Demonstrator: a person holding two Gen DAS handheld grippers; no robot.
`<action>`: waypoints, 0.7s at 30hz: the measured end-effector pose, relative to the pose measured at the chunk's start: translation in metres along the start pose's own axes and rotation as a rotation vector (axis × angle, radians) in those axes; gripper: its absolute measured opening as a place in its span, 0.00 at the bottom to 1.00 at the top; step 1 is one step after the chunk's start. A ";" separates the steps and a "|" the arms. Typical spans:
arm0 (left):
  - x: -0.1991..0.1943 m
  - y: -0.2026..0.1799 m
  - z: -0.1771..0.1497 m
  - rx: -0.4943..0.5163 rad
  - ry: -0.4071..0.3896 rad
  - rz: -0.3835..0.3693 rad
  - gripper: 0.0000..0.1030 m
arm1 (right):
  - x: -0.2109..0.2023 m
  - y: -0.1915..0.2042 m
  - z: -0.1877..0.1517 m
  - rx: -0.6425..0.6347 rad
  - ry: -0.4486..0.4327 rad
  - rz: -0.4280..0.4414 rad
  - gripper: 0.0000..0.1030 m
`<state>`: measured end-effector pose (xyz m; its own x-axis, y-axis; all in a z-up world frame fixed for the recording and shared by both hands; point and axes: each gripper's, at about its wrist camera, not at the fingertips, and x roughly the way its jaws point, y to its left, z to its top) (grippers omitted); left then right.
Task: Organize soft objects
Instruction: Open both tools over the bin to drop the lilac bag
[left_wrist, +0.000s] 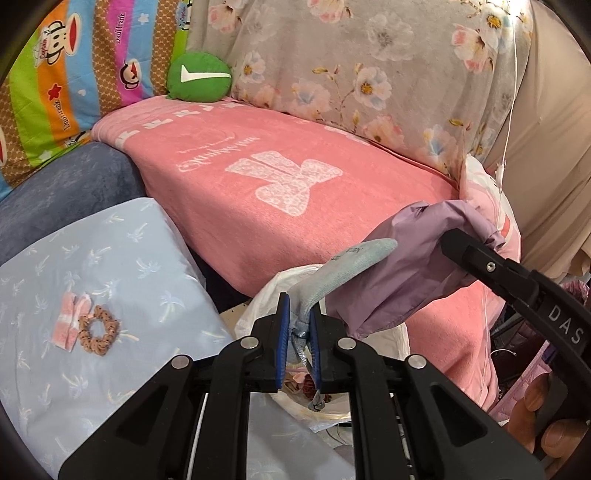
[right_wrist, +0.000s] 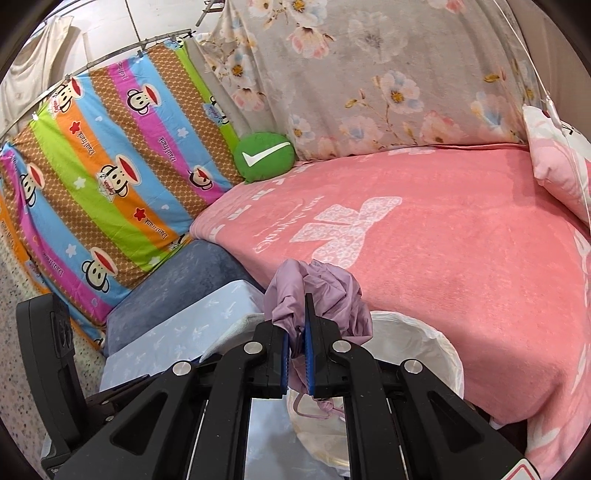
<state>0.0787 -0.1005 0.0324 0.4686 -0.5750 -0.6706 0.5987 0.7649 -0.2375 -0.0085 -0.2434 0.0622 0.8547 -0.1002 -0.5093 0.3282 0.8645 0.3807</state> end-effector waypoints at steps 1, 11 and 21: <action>0.003 -0.001 0.000 -0.003 0.005 -0.002 0.12 | 0.001 -0.002 0.000 0.002 0.001 -0.002 0.06; 0.014 -0.007 -0.002 -0.011 0.008 0.019 0.52 | 0.007 -0.017 0.002 0.010 0.012 -0.019 0.09; 0.013 -0.001 -0.003 -0.021 0.005 0.048 0.57 | 0.012 -0.013 -0.001 0.007 0.010 -0.015 0.32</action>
<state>0.0826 -0.1080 0.0217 0.4931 -0.5363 -0.6850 0.5620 0.7974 -0.2197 -0.0033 -0.2556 0.0503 0.8457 -0.1082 -0.5225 0.3438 0.8594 0.3785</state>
